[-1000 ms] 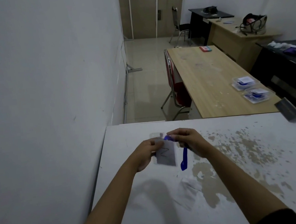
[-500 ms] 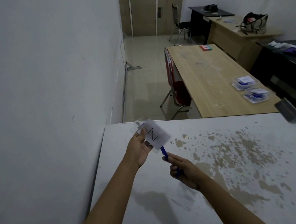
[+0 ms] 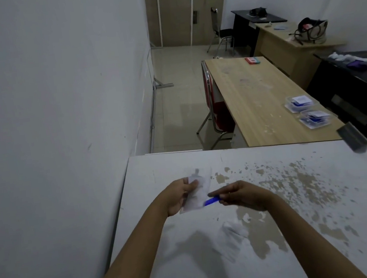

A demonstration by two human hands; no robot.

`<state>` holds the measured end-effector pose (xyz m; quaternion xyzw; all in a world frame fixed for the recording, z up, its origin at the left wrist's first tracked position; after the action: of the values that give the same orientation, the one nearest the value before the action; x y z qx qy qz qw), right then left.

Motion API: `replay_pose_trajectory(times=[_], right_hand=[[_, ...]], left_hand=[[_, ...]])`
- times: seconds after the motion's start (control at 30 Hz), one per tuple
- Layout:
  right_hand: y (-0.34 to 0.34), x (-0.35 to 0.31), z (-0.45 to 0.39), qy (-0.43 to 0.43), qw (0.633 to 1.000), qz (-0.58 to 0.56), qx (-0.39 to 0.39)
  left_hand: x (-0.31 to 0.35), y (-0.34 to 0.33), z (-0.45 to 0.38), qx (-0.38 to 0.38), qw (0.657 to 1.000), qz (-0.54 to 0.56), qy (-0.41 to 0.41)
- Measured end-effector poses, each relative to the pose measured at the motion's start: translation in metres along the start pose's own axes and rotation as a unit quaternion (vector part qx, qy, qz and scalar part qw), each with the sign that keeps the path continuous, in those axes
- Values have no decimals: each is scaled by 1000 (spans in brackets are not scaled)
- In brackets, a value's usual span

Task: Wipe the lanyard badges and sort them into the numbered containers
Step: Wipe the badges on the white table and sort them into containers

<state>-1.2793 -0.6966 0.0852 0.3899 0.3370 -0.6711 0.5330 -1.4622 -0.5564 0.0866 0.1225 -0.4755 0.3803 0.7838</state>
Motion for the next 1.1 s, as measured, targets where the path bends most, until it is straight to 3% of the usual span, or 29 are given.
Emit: replay_pose_trajectory(times=[0.17, 0.33, 0.47, 0.8, 1.0, 1.1], right_hand=[[3, -23, -3, 79, 992, 66, 78], [1, -20, 1, 94, 992, -24, 82], [-1, -11, 10, 81, 989, -84, 93], [-16, 50, 61, 77, 941, -217, 248], [0, 81, 114, 102, 914, -195, 341], [16, 100, 146, 107, 884, -190, 413]], left_hand=[[-3, -12, 9, -73, 997, -31, 7], [-7, -20, 14, -96, 994, -49, -5], [-8, -28, 14, -61, 995, -69, -40], [-47, -86, 0, 4, 995, -6, -96], [-69, -152, -1, -94, 994, -13, -53], [-77, -200, 5, -135, 989, -49, -45]])
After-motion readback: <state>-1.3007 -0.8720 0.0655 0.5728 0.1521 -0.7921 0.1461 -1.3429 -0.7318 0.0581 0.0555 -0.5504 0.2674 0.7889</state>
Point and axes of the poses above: each hand's wrist, its own z-axis away from the middle knuckle, its own y-axis out of the back of the hand, x = y × z, the point moved 1 cm from there along -z, towards the middle knuckle, and after that the axes turned 8 degrees about x, right-handed, at the moved point
